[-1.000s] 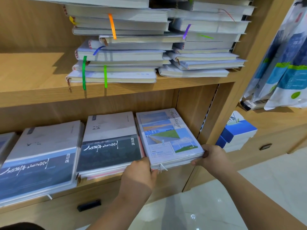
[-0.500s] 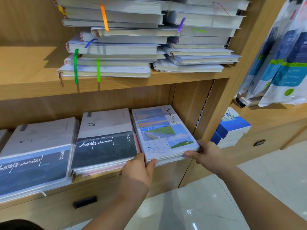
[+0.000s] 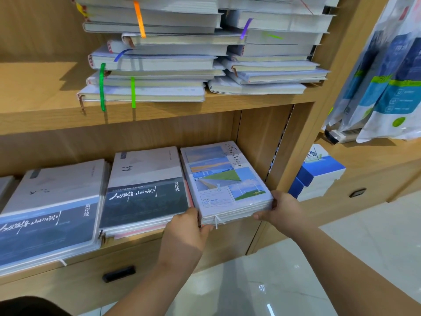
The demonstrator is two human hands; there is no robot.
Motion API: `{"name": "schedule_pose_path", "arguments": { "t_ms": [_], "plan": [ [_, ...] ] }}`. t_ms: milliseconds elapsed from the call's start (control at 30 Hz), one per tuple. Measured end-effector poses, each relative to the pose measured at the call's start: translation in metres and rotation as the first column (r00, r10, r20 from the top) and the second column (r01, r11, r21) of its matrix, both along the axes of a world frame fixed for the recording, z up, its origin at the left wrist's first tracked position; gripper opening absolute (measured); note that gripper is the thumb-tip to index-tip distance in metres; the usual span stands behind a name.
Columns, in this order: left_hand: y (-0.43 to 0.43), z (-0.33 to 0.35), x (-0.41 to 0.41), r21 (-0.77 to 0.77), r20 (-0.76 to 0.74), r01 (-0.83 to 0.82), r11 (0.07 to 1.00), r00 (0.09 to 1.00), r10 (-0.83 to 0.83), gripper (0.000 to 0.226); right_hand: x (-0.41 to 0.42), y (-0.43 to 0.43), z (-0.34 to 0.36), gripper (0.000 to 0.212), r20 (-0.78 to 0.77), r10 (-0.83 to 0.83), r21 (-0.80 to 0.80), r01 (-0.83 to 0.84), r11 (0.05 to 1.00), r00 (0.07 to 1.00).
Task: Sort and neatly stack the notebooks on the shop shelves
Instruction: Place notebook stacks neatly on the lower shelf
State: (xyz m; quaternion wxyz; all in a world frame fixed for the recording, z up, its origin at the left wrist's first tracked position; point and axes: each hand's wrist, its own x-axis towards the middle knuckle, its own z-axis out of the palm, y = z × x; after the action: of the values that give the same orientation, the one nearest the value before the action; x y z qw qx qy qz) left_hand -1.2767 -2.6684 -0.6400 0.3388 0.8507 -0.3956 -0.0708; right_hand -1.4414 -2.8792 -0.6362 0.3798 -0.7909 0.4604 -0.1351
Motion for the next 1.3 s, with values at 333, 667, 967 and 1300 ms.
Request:
{"name": "schedule_pose_path", "arguments": {
  "t_ms": [333,667,967,1300],
  "plan": [
    [-0.005,-0.005,0.004,-0.017,0.075,0.010,1.000,0.997,-0.009,0.018,0.006,-0.003,-0.016,0.044,0.060,-0.054,-0.042,0.056,0.998,0.997],
    [-0.001,-0.008,0.008,-0.101,-0.049,0.041,0.994,0.998,-0.047,0.013,0.010,0.004,-0.016,0.036,-0.008,-0.169,-0.168,0.165,0.972,0.986],
    [-0.006,-0.008,0.008,0.021,0.043,-0.001,1.000,0.999,0.000,0.025,0.014,0.020,-0.008,0.042,-0.179,-0.253,-0.387,0.168,0.906,0.951],
    [0.024,0.000,0.002,-0.070,-0.046,0.047,0.996,0.998,-0.050,0.017,0.004,0.032,0.014,0.052,-0.447,-0.240,-0.194,0.168,0.966,0.862]
  ]
}}
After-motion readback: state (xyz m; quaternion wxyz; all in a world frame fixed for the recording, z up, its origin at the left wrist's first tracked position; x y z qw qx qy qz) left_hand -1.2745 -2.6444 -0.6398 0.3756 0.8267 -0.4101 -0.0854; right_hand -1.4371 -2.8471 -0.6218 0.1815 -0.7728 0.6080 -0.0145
